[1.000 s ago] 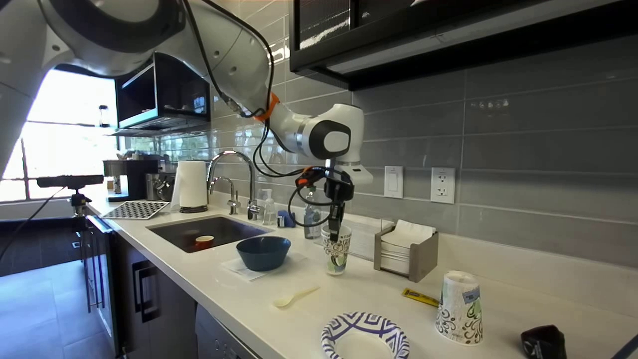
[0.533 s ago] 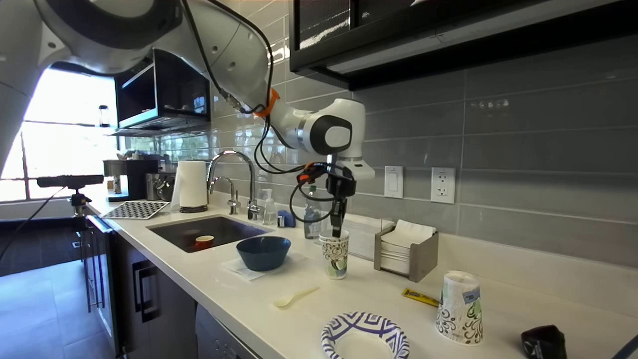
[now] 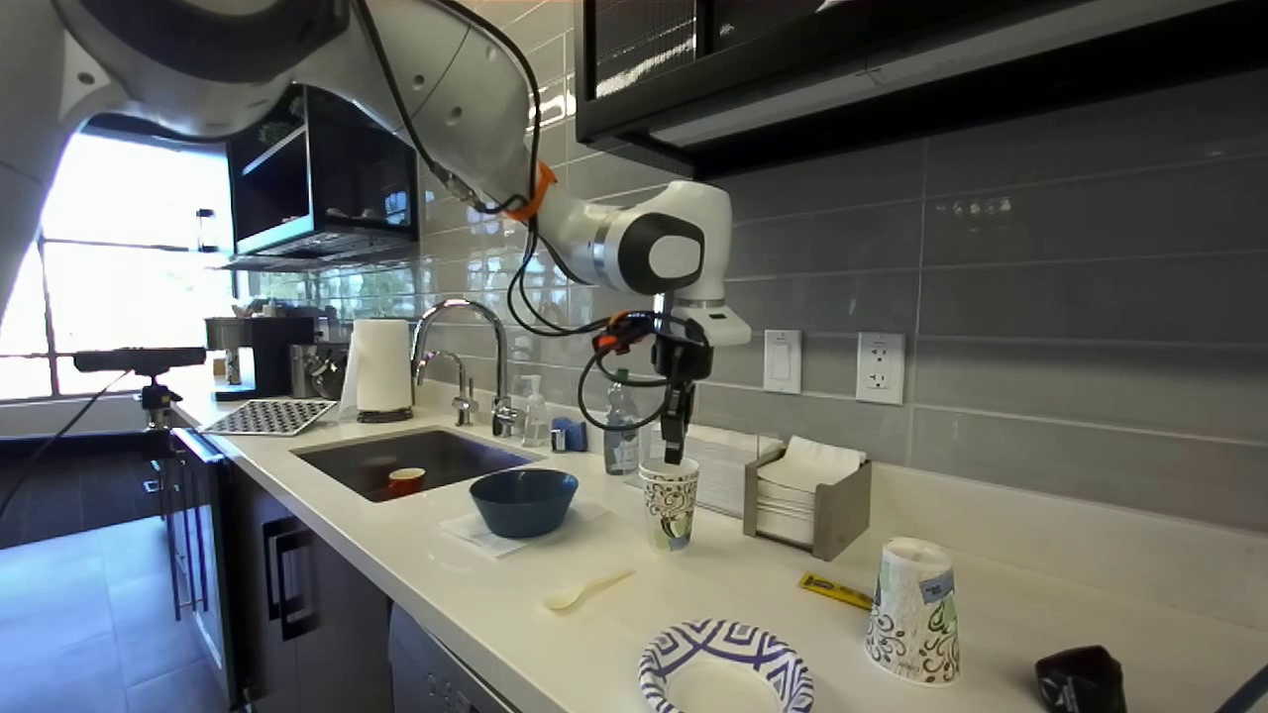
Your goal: Remove the paper cups from the blue bowl, put them on the counter, unstack the paper cups and then move the blue bowl to the right
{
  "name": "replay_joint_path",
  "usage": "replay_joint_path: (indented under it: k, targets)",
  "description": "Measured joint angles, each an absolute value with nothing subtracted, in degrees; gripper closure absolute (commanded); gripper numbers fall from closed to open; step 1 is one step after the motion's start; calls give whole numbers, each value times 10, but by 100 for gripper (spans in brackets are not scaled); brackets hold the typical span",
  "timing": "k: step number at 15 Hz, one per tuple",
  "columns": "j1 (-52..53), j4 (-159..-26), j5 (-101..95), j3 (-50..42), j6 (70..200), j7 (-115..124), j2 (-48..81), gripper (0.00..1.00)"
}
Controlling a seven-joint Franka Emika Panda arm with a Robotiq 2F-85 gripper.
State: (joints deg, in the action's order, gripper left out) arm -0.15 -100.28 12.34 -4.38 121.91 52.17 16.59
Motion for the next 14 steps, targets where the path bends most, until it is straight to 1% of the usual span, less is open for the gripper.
replay_joint_path:
  k: [2,5,7,8,10,11,12,13,14]
  targets:
    - [-1,-1003,123,-44,1216,521,165,40]
    - [-1,-1003,123,-42,1212,521,167,18]
    - [-1,-1003,123,-42,1211,521,171,5]
    - [-1,-1003,123,-41,1211,520,173,1]
    - [-1,-1003,124,-40,1210,520,178,0]
    - [-1,-1003,124,-39,1210,520,180,2]
    - [-1,-1003,124,-38,1210,520,182,17]
    - [-1,-1003,124,-37,1210,519,184,28]
    - [0,-1003,124,-37,1210,519,186,35]
